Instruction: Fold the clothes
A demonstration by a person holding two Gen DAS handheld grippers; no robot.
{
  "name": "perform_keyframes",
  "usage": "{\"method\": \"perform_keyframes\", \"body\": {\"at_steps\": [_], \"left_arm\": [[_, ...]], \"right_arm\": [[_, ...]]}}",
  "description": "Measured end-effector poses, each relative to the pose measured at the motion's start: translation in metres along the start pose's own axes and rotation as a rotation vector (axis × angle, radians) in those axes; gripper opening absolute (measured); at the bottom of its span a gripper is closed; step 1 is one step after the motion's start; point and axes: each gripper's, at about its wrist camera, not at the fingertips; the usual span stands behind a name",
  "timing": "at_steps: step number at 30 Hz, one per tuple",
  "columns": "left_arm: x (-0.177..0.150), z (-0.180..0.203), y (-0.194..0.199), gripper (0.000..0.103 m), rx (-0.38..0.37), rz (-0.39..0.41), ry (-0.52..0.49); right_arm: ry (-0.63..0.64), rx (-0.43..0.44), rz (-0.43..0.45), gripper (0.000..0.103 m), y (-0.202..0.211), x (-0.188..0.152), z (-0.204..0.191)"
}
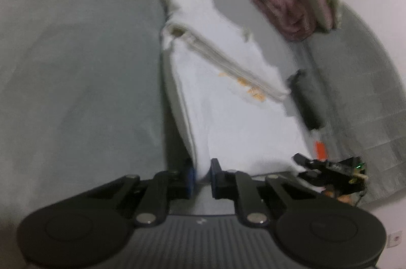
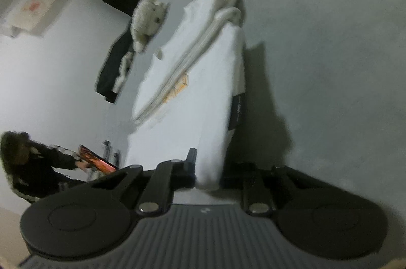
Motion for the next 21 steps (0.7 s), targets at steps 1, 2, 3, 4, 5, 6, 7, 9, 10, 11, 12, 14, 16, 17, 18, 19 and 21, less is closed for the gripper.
{"method": "perform_keyframes", "body": {"at_steps": [1, 2, 3, 4, 5, 6, 7, 9, 10, 11, 12, 14, 16, 17, 18, 19, 21], "left_arm": [[0.001, 0.000, 0.004, 0.012, -0.025, 0.015, 0.007], [0.003, 0.000, 0.007, 0.012, -0.050, 0.032, 0.023], [0.004, 0.000, 0.011, 0.012, -0.076, 0.049, 0.039], [0.007, 0.000, 0.013, 0.012, -0.100, 0.068, 0.056], [0.009, 0.000, 0.015, 0.012, -0.125, 0.086, 0.074], [0.012, 0.001, 0.017, 0.012, -0.146, 0.106, 0.091], [0.015, 0.001, 0.018, 0.012, -0.168, 0.127, 0.109], [0.021, 0.003, 0.021, 0.012, -0.209, 0.174, 0.141], [0.025, 0.003, 0.022, 0.012, -0.225, 0.194, 0.161], [0.029, 0.003, 0.022, 0.012, -0.235, 0.213, 0.181], [0.033, 0.004, 0.023, 0.012, -0.241, 0.235, 0.197], [0.040, 0.005, 0.021, 0.012, -0.253, 0.277, 0.237], [0.047, 0.006, 0.020, 0.012, -0.263, 0.316, 0.276], [0.052, 0.006, 0.018, 0.012, -0.264, 0.337, 0.298], [0.056, 0.005, 0.015, 0.012, -0.268, 0.349, 0.321], [0.061, 0.004, 0.012, 0.012, -0.273, 0.362, 0.343], [0.072, 0.004, 0.007, 0.012, -0.272, 0.384, 0.380]], "right_arm": [[-0.004, 0.023, 0.014, 0.019, 0.003, 0.002, -0.002], [-0.006, 0.044, 0.029, 0.019, 0.006, 0.004, -0.005], [-0.008, 0.064, 0.044, 0.019, 0.009, 0.006, -0.008], [-0.009, 0.084, 0.061, 0.019, 0.011, 0.008, -0.010], [-0.009, 0.105, 0.078, 0.019, 0.013, 0.011, -0.013], [-0.010, 0.119, 0.092, 0.019, 0.014, 0.013, -0.015], [-0.013, 0.132, 0.105, 0.019, 0.014, 0.016, -0.017], [-0.018, 0.155, 0.134, 0.019, 0.014, 0.023, -0.022], [-0.018, 0.164, 0.148, 0.019, 0.013, 0.028, -0.025], [-0.021, 0.174, 0.161, 0.019, 0.013, 0.031, -0.027], [-0.024, 0.183, 0.172, 0.019, 0.013, 0.035, -0.029], [-0.032, 0.196, 0.201, 0.019, 0.010, 0.043, -0.032], [-0.050, 0.210, 0.233, 0.019, 0.006, 0.050, -0.032], [-0.062, 0.218, 0.250, 0.019, 0.002, 0.054, -0.032], [-0.074, 0.226, 0.266, 0.019, -0.002, 0.058, -0.032], [-0.085, 0.233, 0.283, 0.019, -0.006, 0.062, -0.031], [-0.108, 0.246, 0.311, 0.019, -0.011, 0.068, -0.028]]}}
Point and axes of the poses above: each gripper's, at about its wrist camera, not at the fingertips, and y roughly against the way its jaws point, z to its right, x to its top, and after that the axes turned 11 degrees about x, right-handed
